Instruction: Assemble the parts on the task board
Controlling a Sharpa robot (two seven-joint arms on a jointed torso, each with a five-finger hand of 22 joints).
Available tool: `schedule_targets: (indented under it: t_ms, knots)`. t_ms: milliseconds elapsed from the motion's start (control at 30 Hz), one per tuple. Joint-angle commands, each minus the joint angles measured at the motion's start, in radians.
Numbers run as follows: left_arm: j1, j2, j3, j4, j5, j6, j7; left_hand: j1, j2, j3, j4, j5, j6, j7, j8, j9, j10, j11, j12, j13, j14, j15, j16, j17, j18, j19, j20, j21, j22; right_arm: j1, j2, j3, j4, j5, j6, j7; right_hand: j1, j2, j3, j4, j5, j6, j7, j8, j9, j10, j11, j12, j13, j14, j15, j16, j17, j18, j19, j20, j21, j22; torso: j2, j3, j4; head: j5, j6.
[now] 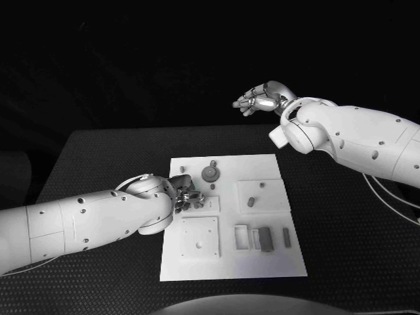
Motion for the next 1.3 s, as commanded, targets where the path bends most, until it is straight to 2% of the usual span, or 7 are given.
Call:
schedule_targets:
  t_ms: [33,500,1167,1300]
  knots:
    - [-0.011,0.005,-0.007,0.004,-0.023,0.046,-0.014,0.032,0.041,0.008,0.001,0.004,0.178,-0.069,-0.004,-0.001,-0.017,-0.015,0.007,-0.001,-0.053,-0.043,0.006,-0.001,-0.003,0.011,-0.019,-0.005,0.019,-0.001,0.000,0.000,0.000,0.000,0.014,0.005,-0.007,-0.003,0.000,0.007,0.000,-0.001,0.029,0.005,-0.001,0.006,0.002,-0.005,-0.002,-0.005,0.004,-0.004,0.002,-0.009,-0.007,0.002,-0.007,0.001,0.000,0.0005,-0.0006,0.001,-0.001]
    - [-0.014,0.005,-0.007,0.005,-0.068,0.037,-0.019,0.030,0.046,0.014,0.000,0.005,0.180,-0.070,-0.003,-0.001,-0.017,-0.015,0.008,-0.001,-0.051,-0.042,0.008,-0.002,-0.004,0.013,-0.019,-0.003,0.019,-0.002,0.001,0.000,0.000,0.000,0.014,0.006,-0.007,-0.003,0.000,0.008,0.000,-0.001,0.029,0.005,-0.002,0.006,0.002,-0.004,-0.003,-0.006,0.004,-0.005,0.003,-0.009,-0.007,0.002,-0.008,0.003,-0.001,0.0004,-0.0009,0.003,0.000]
    - [-0.017,0.004,-0.007,0.010,-0.061,0.060,-0.021,0.025,0.052,0.017,-0.001,0.003,0.181,-0.070,-0.003,-0.001,-0.017,-0.015,0.011,-0.002,-0.049,-0.041,0.010,-0.004,-0.004,0.015,-0.018,-0.002,0.020,-0.002,0.000,-0.001,0.000,0.000,0.015,0.005,-0.007,-0.003,0.000,0.009,0.000,-0.001,0.029,0.006,-0.002,0.006,0.002,-0.004,-0.004,-0.006,0.005,-0.007,0.005,-0.009,-0.007,0.002,-0.009,0.004,0.000,-0.0005,0.0001,0.006,-0.001]
    - [-0.018,0.006,-0.007,0.011,-0.048,0.071,-0.020,0.015,0.045,0.019,-0.001,-0.021,0.180,-0.070,-0.005,-0.002,-0.019,-0.015,0.013,-0.002,-0.050,-0.040,0.010,-0.007,-0.004,0.015,-0.017,-0.002,0.019,-0.002,0.000,-0.001,0.000,0.001,0.016,0.005,-0.007,-0.003,0.000,0.009,0.000,-0.001,0.029,0.006,-0.002,0.006,0.002,-0.004,-0.005,-0.006,0.005,-0.007,0.006,-0.009,-0.007,0.002,-0.009,0.005,0.000,-0.0005,-0.0004,0.006,-0.001]
